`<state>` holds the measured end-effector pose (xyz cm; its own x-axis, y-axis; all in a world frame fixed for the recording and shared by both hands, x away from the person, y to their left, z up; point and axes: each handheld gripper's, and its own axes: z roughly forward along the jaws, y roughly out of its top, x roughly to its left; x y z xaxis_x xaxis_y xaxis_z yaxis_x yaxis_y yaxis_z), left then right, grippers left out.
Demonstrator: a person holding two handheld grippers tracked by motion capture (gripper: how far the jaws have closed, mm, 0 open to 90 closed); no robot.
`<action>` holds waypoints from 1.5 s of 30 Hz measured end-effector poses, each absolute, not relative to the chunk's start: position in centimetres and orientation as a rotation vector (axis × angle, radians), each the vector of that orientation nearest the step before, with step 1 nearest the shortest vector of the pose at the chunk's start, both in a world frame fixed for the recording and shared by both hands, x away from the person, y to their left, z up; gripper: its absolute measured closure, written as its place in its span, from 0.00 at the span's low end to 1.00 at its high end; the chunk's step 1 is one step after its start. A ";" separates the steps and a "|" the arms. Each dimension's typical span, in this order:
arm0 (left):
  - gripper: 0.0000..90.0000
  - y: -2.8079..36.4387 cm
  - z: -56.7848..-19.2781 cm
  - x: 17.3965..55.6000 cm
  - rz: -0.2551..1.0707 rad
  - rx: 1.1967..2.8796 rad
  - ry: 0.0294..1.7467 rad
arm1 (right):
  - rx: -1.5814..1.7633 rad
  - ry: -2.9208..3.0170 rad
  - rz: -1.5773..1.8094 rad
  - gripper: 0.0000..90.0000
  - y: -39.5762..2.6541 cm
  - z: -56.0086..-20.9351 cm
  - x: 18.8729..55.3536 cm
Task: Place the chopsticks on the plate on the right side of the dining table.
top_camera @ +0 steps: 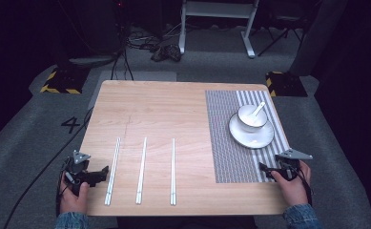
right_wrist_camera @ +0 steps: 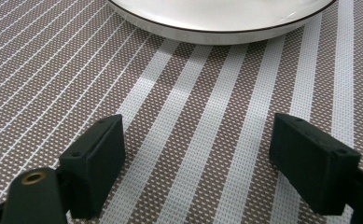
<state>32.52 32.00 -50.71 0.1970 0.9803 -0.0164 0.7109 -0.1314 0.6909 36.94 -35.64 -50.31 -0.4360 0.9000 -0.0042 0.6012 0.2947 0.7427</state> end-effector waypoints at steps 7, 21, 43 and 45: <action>0.00 32.0 -50.7 32.5 0.612 1.908 1.573 | 1.343 2.146 0.953 0.20 -35.6 -50.3 36.9; 0.00 32.0 -50.7 32.6 0.613 1.910 1.568 | 1.271 2.251 0.973 0.27 -33.4 -48.8 37.4; 0.00 31.9 -50.7 32.4 0.609 1.915 1.561 | 1.049 2.431 1.045 0.28 -24.9 -43.9 40.0; 0.00 31.9 -50.7 32.5 0.609 1.913 1.562 | 1.044 2.438 1.046 0.28 -24.5 -43.8 40.2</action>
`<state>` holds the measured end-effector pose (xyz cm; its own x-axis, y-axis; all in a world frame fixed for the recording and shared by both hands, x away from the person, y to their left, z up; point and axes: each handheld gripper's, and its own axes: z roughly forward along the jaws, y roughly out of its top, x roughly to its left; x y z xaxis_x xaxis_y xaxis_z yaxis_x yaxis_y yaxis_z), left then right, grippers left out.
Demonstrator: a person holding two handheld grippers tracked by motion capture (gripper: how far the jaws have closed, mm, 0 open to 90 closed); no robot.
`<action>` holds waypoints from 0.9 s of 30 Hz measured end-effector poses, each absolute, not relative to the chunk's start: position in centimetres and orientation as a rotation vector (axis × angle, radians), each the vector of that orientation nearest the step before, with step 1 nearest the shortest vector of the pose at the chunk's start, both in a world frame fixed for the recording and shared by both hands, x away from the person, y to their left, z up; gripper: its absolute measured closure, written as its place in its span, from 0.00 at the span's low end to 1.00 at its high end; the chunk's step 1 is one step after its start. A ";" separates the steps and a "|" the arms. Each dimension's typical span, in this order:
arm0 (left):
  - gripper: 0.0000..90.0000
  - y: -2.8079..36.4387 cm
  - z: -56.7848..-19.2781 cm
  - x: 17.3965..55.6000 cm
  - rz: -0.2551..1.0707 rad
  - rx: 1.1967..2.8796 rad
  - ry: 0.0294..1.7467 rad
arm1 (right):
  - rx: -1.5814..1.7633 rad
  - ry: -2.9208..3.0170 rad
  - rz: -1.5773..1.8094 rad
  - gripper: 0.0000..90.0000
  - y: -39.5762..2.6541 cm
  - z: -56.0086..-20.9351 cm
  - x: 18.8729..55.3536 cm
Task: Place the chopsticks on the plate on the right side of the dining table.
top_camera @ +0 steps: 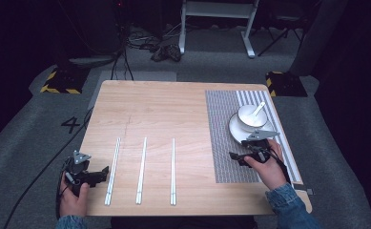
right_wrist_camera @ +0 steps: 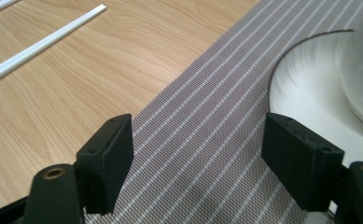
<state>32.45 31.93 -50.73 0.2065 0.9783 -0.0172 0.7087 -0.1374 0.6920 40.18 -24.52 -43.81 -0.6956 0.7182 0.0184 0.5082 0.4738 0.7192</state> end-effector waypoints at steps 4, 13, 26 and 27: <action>0.00 31.9 -50.7 32.5 0.609 1.912 1.564 | 1.004 2.459 1.062 0.28 -23.0 -43.3 40.8; 0.00 31.9 -50.7 32.6 0.612 1.909 1.571 | 0.903 2.541 1.083 0.28 -19.1 -42.8 42.1; 0.00 31.9 -50.7 32.6 0.615 1.911 1.575 | 0.867 2.613 1.053 0.29 -14.1 -44.3 42.6; 0.00 31.9 -50.7 32.6 0.615 1.911 1.575 | 0.862 2.624 1.040 0.29 -13.7 -44.4 42.5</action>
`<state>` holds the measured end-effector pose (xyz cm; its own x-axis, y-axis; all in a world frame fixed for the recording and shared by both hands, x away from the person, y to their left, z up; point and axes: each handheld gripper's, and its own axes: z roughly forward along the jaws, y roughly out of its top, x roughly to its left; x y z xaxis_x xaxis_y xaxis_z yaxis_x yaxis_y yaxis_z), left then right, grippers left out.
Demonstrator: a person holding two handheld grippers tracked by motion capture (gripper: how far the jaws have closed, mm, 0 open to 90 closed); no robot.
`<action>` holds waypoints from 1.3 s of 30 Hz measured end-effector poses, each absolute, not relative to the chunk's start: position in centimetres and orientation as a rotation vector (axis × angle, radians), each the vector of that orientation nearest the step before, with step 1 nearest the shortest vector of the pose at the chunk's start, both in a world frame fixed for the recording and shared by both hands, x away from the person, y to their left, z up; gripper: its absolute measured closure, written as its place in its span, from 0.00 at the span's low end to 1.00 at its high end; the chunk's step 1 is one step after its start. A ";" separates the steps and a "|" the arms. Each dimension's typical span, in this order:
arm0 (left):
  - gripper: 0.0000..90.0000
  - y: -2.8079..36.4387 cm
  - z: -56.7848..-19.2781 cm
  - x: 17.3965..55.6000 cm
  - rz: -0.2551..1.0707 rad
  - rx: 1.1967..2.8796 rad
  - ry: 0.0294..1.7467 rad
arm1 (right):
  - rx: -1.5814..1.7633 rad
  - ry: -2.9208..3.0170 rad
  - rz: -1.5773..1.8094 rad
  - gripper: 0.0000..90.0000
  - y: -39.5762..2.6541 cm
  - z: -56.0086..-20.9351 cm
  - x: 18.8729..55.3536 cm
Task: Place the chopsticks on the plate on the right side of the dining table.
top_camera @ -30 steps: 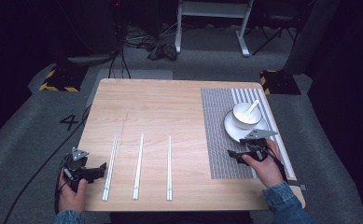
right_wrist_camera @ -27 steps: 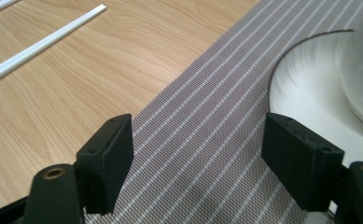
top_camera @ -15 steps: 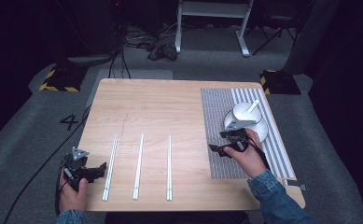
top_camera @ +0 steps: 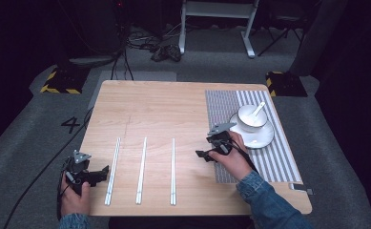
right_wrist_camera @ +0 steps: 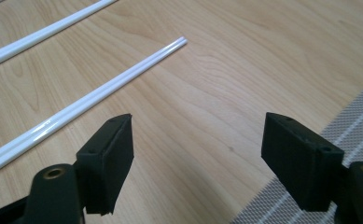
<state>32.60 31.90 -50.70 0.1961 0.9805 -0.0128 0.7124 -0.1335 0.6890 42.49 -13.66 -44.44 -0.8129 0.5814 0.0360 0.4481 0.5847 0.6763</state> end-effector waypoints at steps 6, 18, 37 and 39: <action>0.00 31.9 -50.7 32.6 0.615 1.911 1.575 | 0.791 2.660 1.027 0.28 -11.0 -45.5 41.7; 0.00 31.9 -50.7 32.6 0.615 1.911 1.575 | 0.738 2.662 1.062 0.27 -6.9 -47.8 40.0; 0.00 31.9 -50.7 32.6 0.614 1.911 1.576 | 0.709 2.707 1.010 0.26 -5.6 -48.9 38.6; 0.00 31.9 -50.7 32.6 0.614 1.910 1.575 | 0.715 2.711 1.005 0.26 -5.6 -48.9 38.6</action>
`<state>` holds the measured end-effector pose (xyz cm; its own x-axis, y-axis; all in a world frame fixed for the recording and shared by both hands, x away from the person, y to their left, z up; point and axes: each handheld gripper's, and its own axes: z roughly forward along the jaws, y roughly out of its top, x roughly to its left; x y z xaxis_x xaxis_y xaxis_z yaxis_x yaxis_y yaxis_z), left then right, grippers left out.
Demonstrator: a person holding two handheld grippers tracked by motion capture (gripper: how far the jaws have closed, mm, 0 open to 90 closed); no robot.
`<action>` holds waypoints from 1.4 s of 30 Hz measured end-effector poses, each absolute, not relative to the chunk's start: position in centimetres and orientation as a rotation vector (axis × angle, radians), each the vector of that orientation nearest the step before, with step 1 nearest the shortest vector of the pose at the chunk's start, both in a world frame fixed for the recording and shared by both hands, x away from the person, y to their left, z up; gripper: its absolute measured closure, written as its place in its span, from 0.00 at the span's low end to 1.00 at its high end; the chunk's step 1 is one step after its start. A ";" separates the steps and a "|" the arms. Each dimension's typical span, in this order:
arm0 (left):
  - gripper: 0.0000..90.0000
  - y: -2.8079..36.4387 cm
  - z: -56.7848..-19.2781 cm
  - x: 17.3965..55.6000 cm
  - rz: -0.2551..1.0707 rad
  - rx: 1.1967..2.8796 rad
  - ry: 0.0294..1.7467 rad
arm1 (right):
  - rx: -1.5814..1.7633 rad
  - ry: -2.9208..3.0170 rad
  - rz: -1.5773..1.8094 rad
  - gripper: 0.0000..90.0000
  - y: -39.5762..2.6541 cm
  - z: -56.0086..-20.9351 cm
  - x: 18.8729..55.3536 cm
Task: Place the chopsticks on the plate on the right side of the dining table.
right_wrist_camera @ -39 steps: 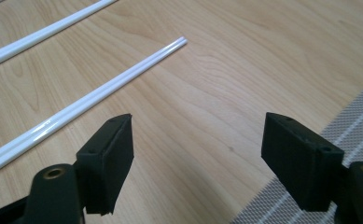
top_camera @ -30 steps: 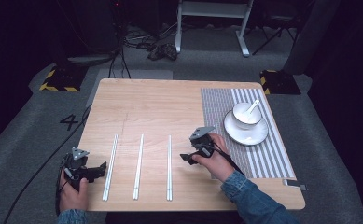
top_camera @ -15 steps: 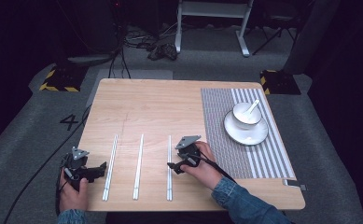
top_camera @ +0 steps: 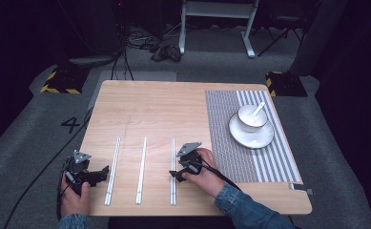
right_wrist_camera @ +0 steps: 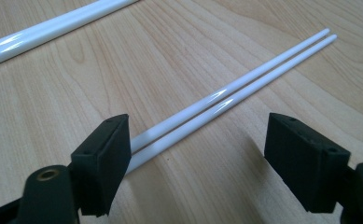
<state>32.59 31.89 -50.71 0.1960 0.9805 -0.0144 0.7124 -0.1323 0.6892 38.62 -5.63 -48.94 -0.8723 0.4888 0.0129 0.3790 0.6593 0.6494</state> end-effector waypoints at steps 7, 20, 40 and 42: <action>0.00 31.9 -50.7 32.6 0.614 1.911 1.576 | 0.739 2.713 0.993 0.30 -6.3 -48.9 38.8; 0.00 31.9 -50.7 32.6 0.614 1.910 1.575 | 0.740 2.709 0.955 0.61 -8.5 -48.6 39.2; 0.00 31.9 -50.7 32.6 0.614 1.911 1.576 | 0.855 2.746 0.887 0.90 -12.0 -48.0 40.7; 0.00 31.9 -50.7 32.6 0.614 1.911 1.576 | 0.854 2.752 0.888 0.91 -12.1 -48.0 40.6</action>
<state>32.59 31.89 -50.70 0.1959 0.9805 -0.0139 0.7129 -0.1327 0.6887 40.63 -12.14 -47.97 -0.8321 0.5523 0.0510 0.4780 0.6675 0.5710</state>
